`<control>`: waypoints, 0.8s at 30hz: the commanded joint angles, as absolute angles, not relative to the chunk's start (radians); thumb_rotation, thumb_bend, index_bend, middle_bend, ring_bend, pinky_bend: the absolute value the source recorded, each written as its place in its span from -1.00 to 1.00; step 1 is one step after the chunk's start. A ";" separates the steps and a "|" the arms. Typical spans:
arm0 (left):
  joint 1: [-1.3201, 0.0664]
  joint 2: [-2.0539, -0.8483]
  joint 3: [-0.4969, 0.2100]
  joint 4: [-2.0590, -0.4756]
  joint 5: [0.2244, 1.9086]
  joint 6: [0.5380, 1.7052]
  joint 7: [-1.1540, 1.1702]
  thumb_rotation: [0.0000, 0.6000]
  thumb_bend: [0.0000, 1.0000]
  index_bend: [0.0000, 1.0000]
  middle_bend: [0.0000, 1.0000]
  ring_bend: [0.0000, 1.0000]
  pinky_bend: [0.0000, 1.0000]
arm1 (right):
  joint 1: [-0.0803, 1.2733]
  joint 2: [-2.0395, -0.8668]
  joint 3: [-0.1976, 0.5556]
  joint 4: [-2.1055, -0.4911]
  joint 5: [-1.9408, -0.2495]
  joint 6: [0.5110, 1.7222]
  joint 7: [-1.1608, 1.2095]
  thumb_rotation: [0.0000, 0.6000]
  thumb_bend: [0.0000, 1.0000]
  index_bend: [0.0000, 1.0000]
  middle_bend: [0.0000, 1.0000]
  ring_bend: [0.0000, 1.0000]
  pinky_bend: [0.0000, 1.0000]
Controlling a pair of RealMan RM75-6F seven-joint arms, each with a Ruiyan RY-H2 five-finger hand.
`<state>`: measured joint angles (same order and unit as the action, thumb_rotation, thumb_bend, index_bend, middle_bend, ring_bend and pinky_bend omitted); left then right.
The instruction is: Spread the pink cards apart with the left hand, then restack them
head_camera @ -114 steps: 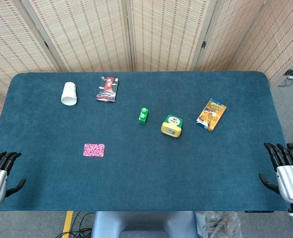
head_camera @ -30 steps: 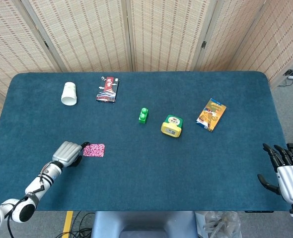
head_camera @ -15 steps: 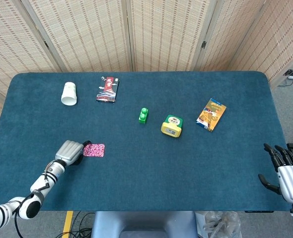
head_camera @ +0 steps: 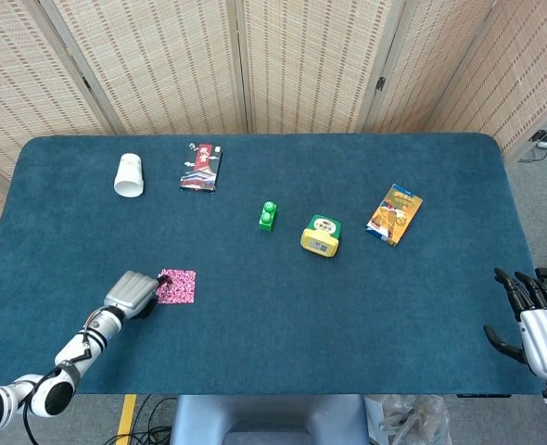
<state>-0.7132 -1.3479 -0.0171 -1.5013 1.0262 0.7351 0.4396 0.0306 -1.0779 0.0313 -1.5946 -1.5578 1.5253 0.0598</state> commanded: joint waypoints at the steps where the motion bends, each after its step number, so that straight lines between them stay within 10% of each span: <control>1: -0.714 -1.319 0.009 -1.556 1.031 0.741 0.457 1.00 0.22 -0.50 0.89 0.82 1.00 | 0.031 -1.078 0.032 -1.595 -1.559 1.527 0.059 1.00 -0.34 -0.92 -0.55 -0.79 -0.76; 24: -0.711 -1.297 0.014 -1.646 1.052 0.863 0.476 1.00 0.22 -0.48 0.89 0.80 1.00 | 0.026 -1.079 0.037 -1.582 -1.554 1.535 0.075 1.00 -0.34 -0.91 -0.55 -0.79 -0.76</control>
<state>-0.7157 -1.2804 0.0246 -1.6662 1.0531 0.8458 0.4824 0.0262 -1.0790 0.0372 -1.5818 -1.5545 1.5350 0.0743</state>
